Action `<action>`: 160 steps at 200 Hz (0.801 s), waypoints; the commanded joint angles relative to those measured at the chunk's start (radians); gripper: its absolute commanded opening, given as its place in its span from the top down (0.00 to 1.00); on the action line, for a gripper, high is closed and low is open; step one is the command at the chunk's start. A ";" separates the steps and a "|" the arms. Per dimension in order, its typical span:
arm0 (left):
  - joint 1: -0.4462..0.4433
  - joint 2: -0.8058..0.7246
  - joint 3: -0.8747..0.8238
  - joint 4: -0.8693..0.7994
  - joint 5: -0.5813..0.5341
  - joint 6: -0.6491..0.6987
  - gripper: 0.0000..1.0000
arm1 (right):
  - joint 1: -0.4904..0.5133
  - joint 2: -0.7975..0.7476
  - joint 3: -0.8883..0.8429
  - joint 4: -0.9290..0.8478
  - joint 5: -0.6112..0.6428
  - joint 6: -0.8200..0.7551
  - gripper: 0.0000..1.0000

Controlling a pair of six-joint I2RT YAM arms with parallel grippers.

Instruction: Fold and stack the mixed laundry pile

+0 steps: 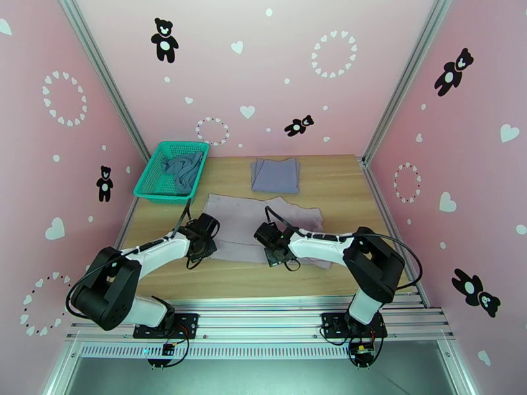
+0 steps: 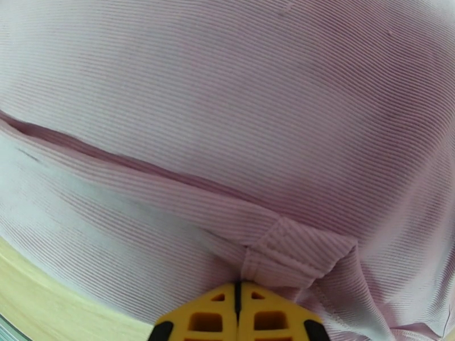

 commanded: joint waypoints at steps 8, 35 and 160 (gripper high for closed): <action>-0.011 -0.046 -0.062 -0.267 0.060 -0.018 0.81 | 0.015 0.004 -0.065 -0.130 -0.048 0.037 1.00; -0.011 -0.093 -0.010 -0.344 0.025 -0.016 0.72 | 0.008 0.005 -0.022 -0.153 -0.012 0.021 1.00; 0.188 0.362 0.815 -0.417 -0.046 0.321 0.42 | -0.187 -0.096 0.358 -0.306 -0.087 -0.240 0.70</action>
